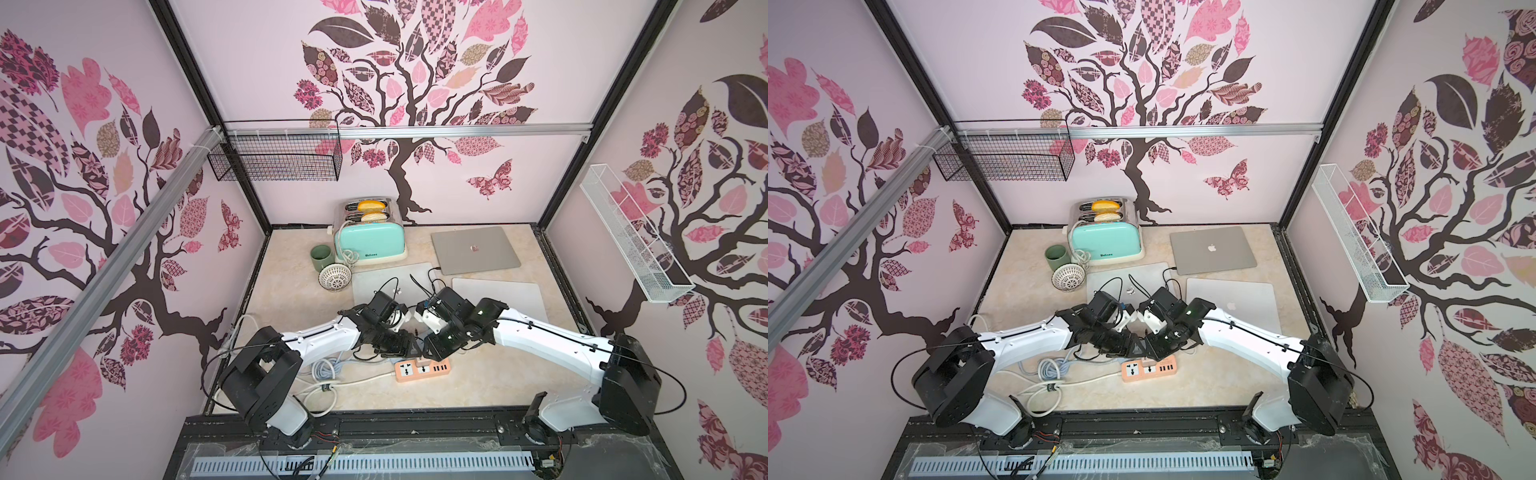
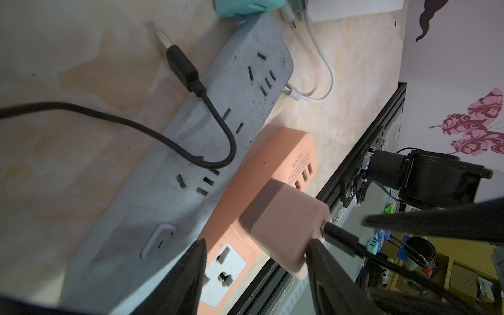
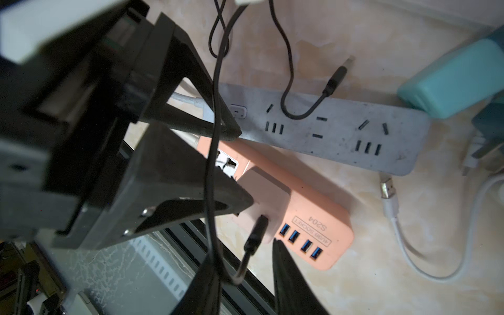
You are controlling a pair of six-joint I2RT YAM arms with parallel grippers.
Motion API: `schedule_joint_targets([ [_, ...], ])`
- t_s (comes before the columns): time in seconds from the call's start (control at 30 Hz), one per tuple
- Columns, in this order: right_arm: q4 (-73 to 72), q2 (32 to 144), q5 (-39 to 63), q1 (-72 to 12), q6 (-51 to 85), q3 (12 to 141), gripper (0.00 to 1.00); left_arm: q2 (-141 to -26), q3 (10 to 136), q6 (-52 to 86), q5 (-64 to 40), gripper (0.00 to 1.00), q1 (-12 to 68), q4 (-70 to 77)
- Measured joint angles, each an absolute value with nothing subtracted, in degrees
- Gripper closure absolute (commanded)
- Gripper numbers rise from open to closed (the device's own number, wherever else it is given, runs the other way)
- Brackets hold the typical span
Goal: Unplug the laptop charger
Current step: Remove the charging cable from the plug.
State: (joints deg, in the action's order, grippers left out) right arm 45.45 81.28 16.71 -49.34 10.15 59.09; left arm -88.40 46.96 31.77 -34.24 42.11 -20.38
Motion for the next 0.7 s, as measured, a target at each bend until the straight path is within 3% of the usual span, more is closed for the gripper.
schedule_joint_targets([
  [0.27,45.4,85.1,15.7,-49.7,10.7,59.3,0.71,-87.8,45.8,32.8,-34.7,0.39,42.8,-19.3],
  [0.7,48.9,86.7,13.3,-51.0,12.8,62.5,0.98,-87.7,45.5,33.5,-34.7,0.40,44.0,-18.3],
])
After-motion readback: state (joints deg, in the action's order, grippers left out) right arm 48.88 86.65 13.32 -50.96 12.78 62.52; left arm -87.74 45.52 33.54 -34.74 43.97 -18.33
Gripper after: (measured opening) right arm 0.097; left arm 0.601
